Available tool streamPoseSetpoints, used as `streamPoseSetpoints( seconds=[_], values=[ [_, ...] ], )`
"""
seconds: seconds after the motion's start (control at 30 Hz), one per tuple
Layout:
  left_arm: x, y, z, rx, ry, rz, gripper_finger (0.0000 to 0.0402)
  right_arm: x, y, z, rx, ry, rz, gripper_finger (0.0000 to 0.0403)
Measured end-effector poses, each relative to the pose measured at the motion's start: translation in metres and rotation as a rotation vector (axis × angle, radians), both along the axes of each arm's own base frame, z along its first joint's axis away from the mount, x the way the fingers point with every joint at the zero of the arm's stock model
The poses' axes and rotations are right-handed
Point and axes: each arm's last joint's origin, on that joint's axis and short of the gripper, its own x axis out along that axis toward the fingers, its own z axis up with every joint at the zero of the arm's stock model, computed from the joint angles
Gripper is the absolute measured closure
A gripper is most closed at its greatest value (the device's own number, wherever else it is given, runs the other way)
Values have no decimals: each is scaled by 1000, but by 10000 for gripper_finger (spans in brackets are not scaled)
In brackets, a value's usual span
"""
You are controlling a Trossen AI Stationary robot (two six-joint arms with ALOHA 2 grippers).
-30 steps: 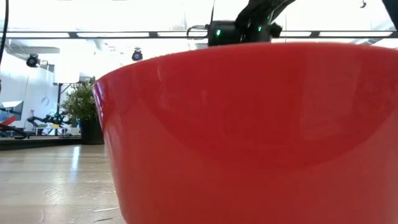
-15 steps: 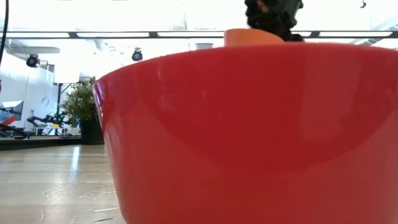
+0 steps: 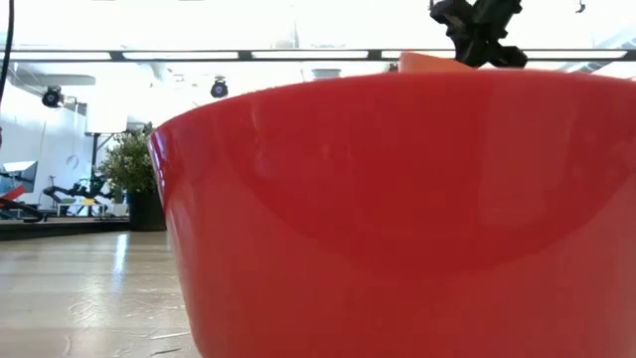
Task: Pick & Place Mini bowls
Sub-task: Stack the orange bowl on the orange bowl
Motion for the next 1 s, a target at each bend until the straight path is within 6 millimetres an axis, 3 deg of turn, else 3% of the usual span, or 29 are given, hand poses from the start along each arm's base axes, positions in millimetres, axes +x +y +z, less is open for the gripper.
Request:
streamPoseSetpoints(
  seconds=[0.43,0.8,1.0],
  values=[
    [0,0,0,-3,0,-4,401,-33,-78,26,17,148,-20,395],
    [0,0,0,-13,-6,3,401,-19,-135,17,128,310,110,395],
    [0,0,0,-14,-6,5,402,-10,-155,4,127,377,137,395]
  ],
)
